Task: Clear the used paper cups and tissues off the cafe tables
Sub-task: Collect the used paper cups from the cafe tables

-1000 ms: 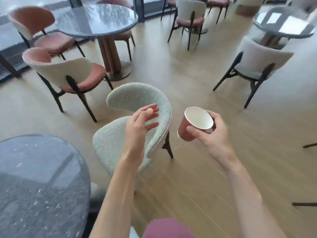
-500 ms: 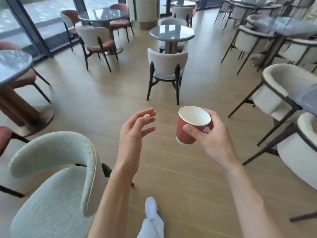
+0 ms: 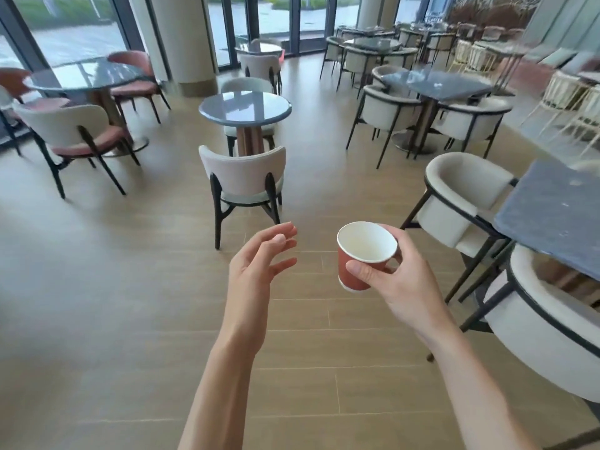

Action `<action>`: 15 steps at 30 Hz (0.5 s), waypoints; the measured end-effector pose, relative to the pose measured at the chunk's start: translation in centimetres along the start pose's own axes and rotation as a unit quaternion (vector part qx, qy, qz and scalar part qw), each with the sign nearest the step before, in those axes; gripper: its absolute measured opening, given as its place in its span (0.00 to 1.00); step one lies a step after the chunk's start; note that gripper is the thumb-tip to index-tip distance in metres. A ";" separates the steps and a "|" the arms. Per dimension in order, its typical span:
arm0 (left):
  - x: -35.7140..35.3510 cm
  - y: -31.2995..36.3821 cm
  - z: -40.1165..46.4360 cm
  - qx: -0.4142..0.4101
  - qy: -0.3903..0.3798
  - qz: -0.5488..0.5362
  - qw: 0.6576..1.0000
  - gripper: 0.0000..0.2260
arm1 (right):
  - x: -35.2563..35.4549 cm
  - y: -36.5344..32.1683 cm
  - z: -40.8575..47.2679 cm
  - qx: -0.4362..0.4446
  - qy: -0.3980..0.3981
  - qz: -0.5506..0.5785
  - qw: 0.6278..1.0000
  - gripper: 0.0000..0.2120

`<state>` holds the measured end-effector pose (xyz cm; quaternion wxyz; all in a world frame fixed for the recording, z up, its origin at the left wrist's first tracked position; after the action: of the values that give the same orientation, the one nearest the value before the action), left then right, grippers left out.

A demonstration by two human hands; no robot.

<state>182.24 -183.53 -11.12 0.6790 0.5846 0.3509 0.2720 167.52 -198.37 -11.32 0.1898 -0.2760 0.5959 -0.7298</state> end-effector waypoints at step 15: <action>-12.3 -4.1 26.3 -0.005 -0.085 0.025 0.996 0.11 | 4.5 5.5 25.1 0.006 0.118 0.049 0.992 0.31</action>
<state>195.55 -209.67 -11.39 0.7025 0.6105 0.2760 0.2400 179.49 -221.48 -12.44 0.1550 -0.1571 0.6226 -0.7508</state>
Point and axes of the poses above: each hand's wrist, its own z-axis towards the middle knuckle, its own x-axis out of the back of the hand, y = z × x, the point moved 2 cm from there along z, towards the middle knuckle, and after that the axes turned 5 degrees about z, right-handed, at the moved point
